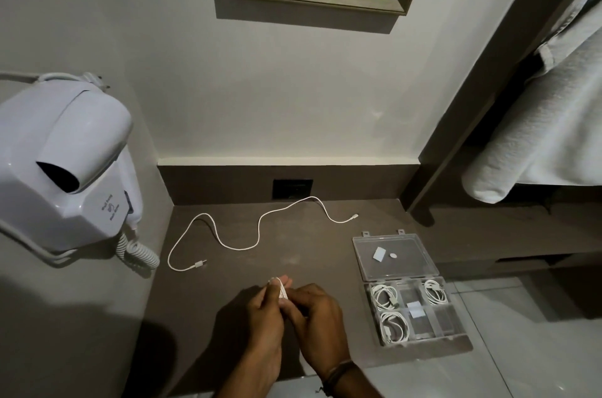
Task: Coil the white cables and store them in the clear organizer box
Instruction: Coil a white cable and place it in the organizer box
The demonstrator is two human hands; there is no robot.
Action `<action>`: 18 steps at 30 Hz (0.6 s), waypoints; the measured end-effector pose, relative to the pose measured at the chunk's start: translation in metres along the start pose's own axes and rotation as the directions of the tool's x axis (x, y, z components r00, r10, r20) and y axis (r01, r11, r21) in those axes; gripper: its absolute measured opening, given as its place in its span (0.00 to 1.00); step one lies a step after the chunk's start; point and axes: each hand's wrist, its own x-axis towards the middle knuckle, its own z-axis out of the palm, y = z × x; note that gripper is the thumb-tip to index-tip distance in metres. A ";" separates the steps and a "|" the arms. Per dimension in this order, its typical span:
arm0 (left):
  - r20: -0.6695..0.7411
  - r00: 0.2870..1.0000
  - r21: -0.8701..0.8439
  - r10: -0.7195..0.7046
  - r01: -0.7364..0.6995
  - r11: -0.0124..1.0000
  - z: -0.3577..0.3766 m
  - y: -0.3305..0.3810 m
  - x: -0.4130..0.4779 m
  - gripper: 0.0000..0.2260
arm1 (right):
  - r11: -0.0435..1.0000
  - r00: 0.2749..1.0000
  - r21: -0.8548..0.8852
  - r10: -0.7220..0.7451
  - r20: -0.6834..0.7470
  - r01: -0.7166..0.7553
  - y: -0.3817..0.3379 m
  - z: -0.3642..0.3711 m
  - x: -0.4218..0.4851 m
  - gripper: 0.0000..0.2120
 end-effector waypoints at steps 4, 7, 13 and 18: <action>-0.034 0.994 0.037 -0.101 0.102 0.994 0.001 -0.009 0.007 0.13 | 0.979 0.998 -0.200 0.035 0.042 -0.026 0.005 0.009 -0.003 0.18; -0.016 0.985 0.012 -0.173 0.173 0.985 0.003 -0.006 0.009 0.14 | 0.960 0.998 -0.274 0.041 -0.038 -0.050 0.011 0.010 -0.002 0.20; 0.238 0.927 0.102 -0.291 0.274 0.956 -0.003 0.004 0.012 0.14 | 0.971 0.983 -0.209 0.086 -0.161 -0.119 0.024 0.006 -0.007 0.13; 0.184 0.966 0.223 -0.182 0.139 0.965 -0.005 -0.010 0.020 0.11 | 0.974 0.960 -0.102 0.175 -0.219 -0.201 0.032 -0.002 -0.010 0.09</action>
